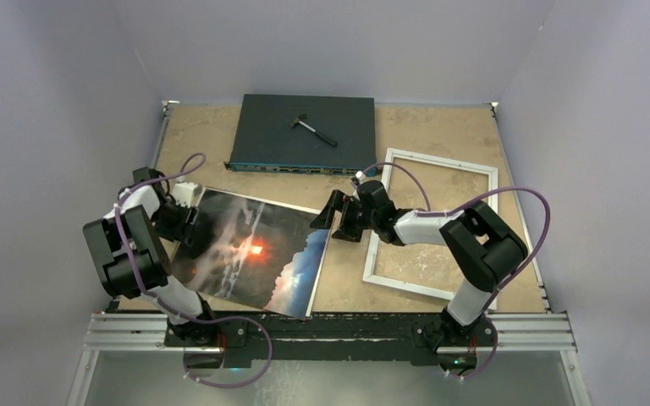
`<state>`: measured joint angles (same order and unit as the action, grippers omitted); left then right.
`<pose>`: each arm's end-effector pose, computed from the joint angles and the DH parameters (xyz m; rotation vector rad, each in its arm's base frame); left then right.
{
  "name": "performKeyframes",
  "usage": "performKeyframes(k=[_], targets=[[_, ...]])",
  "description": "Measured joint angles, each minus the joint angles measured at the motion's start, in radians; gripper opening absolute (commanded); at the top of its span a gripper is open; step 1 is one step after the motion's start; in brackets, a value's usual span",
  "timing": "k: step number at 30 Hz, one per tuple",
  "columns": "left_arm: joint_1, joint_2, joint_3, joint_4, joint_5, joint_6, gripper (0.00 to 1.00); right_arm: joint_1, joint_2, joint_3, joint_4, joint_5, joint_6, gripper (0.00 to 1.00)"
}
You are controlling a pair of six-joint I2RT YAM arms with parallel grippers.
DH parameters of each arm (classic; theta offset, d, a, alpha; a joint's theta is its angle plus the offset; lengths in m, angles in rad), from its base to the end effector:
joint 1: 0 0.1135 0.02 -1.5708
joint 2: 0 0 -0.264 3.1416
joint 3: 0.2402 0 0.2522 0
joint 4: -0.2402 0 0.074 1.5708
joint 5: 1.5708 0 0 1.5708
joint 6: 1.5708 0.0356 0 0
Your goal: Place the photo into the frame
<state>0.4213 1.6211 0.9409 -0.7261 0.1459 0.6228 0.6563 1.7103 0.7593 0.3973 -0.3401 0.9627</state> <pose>0.2570 0.1095 0.1620 0.3118 2.9093 -0.0651 0.2616 0.2165 0.1538 0.1378 2.3827 1.2402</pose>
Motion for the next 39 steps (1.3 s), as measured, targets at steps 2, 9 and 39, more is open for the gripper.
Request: performKeyframes(k=[2, 9, 39], targets=[[-0.004, 0.000, -0.003, 0.005, 0.001, -0.009, 0.54, 0.000, 0.001, -0.022, 0.041, -0.003, 0.045, 0.98], [-0.043, -0.019, -0.026, 0.037, 0.004, -0.045, 0.54, 0.003, 0.045, -0.040, 0.159, -0.018, 0.172, 0.98], [-0.064, -0.045, -0.053, 0.097, -0.068, -0.107, 0.52, 0.135, 0.002, 0.021, -0.109, -0.109, 0.016, 0.96]])
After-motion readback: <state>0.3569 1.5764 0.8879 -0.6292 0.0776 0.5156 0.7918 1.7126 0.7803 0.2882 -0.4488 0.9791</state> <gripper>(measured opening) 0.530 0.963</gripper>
